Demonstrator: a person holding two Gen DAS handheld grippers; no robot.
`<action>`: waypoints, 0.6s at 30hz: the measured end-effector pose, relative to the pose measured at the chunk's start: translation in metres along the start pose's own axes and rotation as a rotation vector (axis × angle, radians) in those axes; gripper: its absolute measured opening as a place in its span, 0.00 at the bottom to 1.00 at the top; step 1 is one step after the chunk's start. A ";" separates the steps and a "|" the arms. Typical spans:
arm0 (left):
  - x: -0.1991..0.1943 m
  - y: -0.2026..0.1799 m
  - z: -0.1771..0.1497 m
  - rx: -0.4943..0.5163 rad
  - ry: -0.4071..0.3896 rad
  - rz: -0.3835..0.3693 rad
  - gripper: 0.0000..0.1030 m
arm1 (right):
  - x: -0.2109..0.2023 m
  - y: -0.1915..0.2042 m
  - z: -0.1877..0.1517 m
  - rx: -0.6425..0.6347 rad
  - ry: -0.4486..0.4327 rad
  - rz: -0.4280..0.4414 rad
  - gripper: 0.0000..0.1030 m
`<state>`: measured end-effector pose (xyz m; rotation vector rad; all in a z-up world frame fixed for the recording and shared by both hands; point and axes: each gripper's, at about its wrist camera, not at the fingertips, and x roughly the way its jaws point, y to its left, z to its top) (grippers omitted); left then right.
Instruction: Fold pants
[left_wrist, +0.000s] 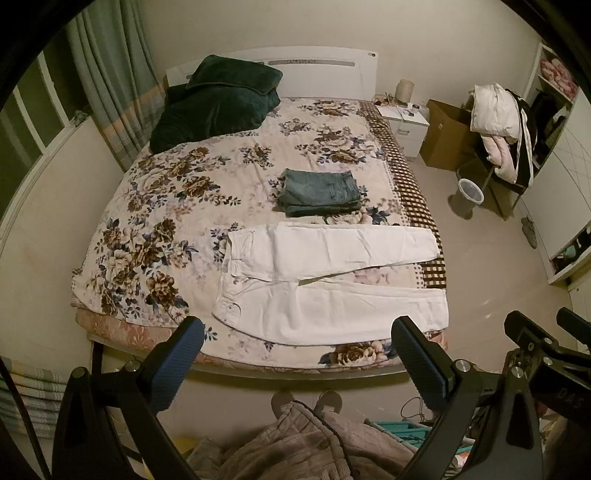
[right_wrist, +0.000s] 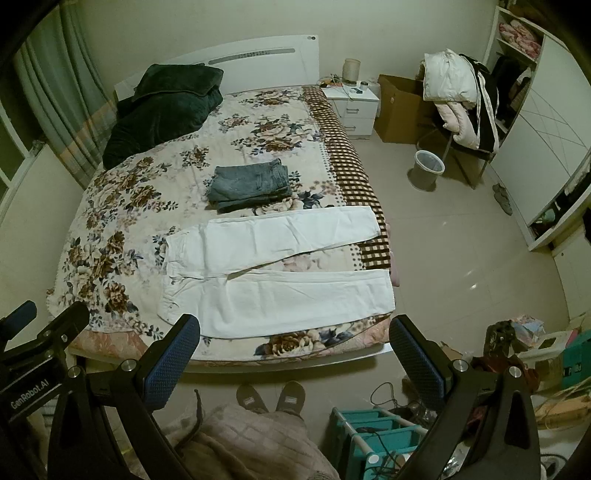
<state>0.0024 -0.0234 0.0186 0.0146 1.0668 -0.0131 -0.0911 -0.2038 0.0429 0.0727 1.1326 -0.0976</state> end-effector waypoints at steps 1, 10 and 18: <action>-0.001 0.000 0.000 -0.001 -0.002 0.000 1.00 | 0.000 0.000 0.000 0.001 -0.001 -0.002 1.00; -0.002 0.000 -0.001 -0.001 -0.004 0.000 1.00 | -0.009 0.001 0.008 0.000 -0.003 0.002 1.00; -0.002 0.001 -0.002 0.001 -0.003 -0.004 1.00 | -0.009 0.000 0.006 0.003 -0.003 0.006 1.00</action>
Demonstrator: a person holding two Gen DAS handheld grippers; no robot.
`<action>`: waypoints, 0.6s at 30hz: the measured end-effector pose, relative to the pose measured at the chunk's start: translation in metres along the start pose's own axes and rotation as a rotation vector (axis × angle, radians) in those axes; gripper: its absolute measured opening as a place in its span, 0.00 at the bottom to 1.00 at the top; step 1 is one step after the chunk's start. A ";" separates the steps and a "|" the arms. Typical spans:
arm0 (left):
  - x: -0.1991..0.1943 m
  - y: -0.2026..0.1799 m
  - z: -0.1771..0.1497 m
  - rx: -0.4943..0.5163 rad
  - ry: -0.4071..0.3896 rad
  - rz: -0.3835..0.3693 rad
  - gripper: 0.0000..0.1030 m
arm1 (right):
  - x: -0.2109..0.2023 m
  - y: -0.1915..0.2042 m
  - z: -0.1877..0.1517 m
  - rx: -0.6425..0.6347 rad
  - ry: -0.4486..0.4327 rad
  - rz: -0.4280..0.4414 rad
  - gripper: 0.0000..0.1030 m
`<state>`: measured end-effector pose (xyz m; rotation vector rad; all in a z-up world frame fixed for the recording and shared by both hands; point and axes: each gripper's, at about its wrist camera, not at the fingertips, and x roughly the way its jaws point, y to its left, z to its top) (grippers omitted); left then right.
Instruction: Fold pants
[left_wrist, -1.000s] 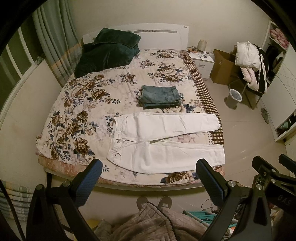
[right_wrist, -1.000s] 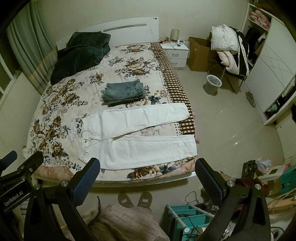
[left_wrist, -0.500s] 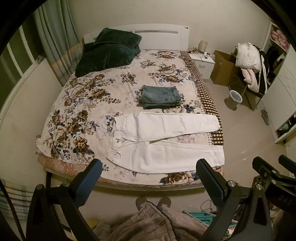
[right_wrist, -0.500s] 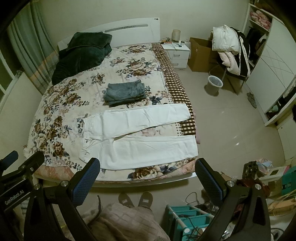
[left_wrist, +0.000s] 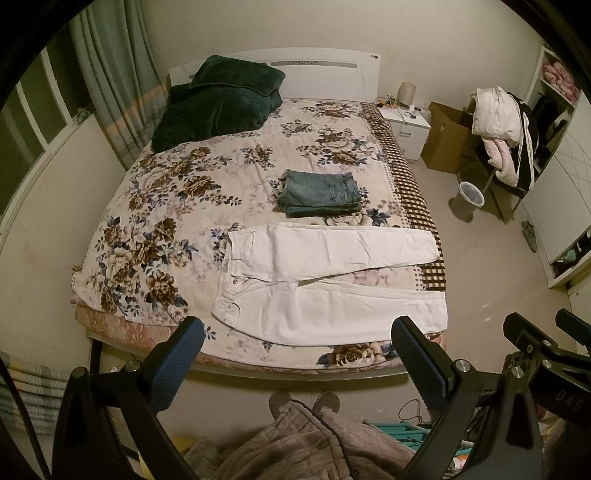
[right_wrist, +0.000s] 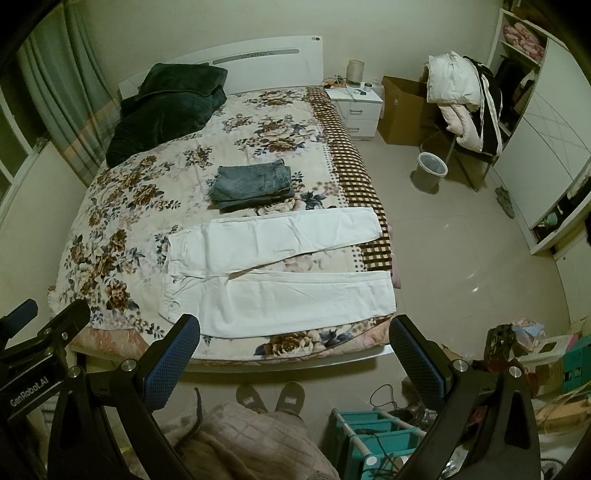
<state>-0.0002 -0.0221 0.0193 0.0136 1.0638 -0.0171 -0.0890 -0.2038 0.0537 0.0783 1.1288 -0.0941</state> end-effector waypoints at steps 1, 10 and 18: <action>0.000 0.000 0.000 0.001 -0.001 0.001 1.00 | -0.001 0.000 0.001 0.001 0.001 0.002 1.00; 0.000 0.002 -0.002 -0.001 -0.004 0.000 1.00 | -0.005 0.005 0.005 -0.002 0.000 0.010 1.00; 0.001 0.005 -0.004 -0.029 -0.004 0.001 1.00 | -0.001 0.006 0.010 -0.015 0.006 0.025 1.00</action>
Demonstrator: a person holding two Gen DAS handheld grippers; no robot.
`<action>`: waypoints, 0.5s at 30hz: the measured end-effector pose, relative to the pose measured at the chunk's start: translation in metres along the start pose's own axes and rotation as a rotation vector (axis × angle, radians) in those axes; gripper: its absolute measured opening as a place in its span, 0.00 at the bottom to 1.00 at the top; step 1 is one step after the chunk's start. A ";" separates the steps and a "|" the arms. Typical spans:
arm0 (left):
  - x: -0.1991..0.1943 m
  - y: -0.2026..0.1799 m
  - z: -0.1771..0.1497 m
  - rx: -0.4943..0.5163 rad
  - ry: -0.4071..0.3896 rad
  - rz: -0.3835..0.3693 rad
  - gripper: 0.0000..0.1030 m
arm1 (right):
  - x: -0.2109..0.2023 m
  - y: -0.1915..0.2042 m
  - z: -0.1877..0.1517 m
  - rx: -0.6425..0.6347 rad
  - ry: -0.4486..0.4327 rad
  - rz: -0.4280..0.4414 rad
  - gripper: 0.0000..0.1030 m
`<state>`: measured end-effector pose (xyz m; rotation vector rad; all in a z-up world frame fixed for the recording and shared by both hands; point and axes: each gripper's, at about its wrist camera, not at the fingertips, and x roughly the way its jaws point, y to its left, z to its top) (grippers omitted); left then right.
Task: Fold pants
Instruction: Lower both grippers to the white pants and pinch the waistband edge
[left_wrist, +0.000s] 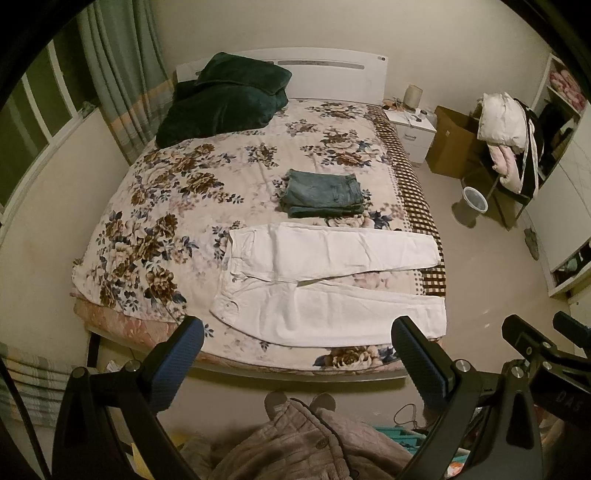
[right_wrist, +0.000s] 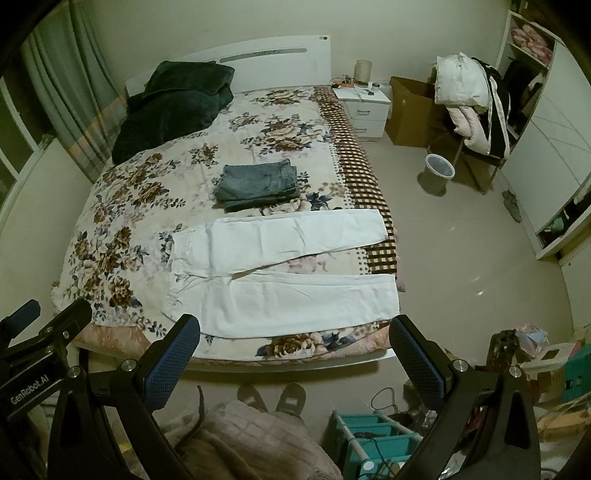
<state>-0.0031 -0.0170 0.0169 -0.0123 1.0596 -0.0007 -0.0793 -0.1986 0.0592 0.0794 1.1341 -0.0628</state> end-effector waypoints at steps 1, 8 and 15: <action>0.001 0.000 0.001 -0.004 -0.001 0.001 1.00 | 0.006 -0.001 0.001 -0.004 0.001 0.004 1.00; 0.034 0.001 0.026 -0.037 -0.127 0.103 1.00 | 0.058 -0.020 0.024 -0.018 -0.030 -0.009 1.00; 0.122 0.019 0.081 -0.013 -0.132 0.184 1.00 | 0.165 -0.029 0.090 -0.082 -0.081 -0.112 1.00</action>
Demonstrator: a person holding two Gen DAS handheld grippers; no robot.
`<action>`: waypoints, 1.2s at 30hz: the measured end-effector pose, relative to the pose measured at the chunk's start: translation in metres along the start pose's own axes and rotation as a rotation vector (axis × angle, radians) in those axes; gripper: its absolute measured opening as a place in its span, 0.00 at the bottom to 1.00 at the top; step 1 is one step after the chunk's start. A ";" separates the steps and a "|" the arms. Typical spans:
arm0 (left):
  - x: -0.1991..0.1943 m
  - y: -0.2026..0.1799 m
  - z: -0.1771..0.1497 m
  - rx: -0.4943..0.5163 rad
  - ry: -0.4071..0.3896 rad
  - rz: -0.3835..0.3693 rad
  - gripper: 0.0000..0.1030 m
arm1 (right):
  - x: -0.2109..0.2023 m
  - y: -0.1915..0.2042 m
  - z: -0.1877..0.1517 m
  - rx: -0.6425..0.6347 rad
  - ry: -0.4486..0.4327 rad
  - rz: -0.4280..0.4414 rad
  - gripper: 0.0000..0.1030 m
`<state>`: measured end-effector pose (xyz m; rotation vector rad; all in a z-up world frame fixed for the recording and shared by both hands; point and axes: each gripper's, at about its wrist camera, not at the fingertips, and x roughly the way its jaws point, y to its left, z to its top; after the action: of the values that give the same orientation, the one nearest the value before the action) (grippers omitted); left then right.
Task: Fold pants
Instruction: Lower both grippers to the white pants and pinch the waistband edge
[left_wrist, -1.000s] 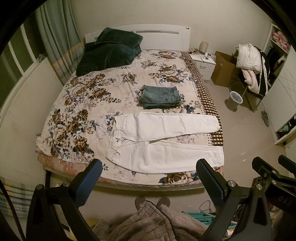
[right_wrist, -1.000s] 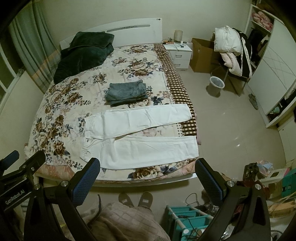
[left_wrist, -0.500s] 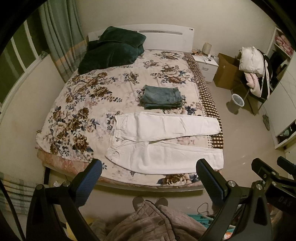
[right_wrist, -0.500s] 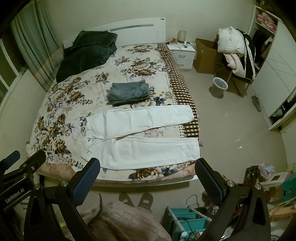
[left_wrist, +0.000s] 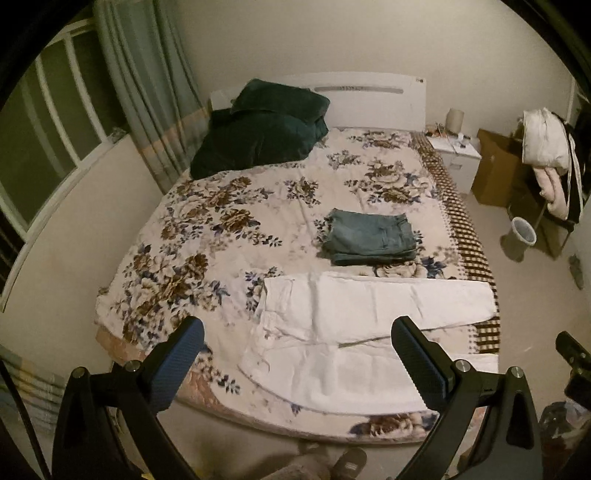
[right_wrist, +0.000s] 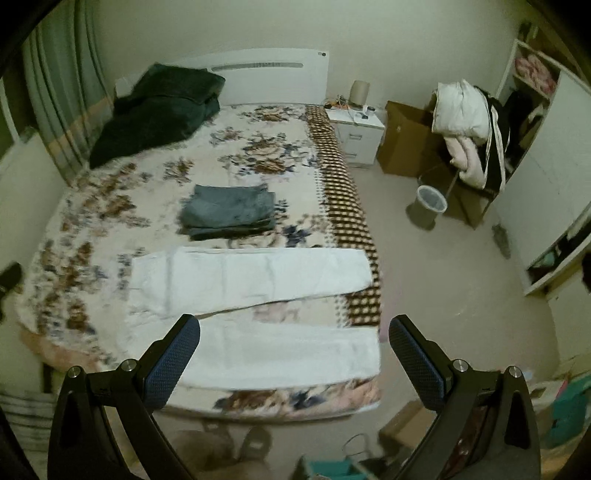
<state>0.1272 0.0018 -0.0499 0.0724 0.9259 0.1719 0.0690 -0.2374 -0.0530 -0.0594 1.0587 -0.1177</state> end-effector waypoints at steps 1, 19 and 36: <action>0.016 -0.001 0.007 0.009 0.006 0.006 1.00 | 0.022 0.003 0.010 -0.013 0.006 -0.017 1.00; 0.434 -0.099 0.058 0.395 0.301 -0.011 1.00 | 0.529 0.064 0.106 -0.178 0.361 -0.025 1.00; 0.633 -0.173 -0.012 0.772 0.574 -0.260 0.82 | 0.782 0.102 0.059 -0.709 0.614 0.100 0.54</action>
<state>0.5104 -0.0554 -0.5793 0.6390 1.5225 -0.4394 0.5065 -0.2345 -0.7118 -0.6425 1.6727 0.3594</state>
